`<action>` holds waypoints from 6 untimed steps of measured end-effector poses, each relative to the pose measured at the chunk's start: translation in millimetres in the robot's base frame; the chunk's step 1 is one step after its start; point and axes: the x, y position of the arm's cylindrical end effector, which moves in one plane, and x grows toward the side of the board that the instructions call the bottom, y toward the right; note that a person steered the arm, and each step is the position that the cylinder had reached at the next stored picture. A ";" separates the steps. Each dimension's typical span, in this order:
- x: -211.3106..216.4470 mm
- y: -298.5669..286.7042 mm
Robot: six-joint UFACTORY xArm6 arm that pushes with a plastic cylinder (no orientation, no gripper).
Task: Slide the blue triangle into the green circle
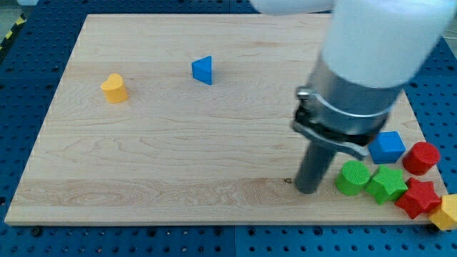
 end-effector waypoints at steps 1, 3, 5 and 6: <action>-12.4 -65.4; -62.3 -173.9; -125.0 -180.5; -166.9 -184.9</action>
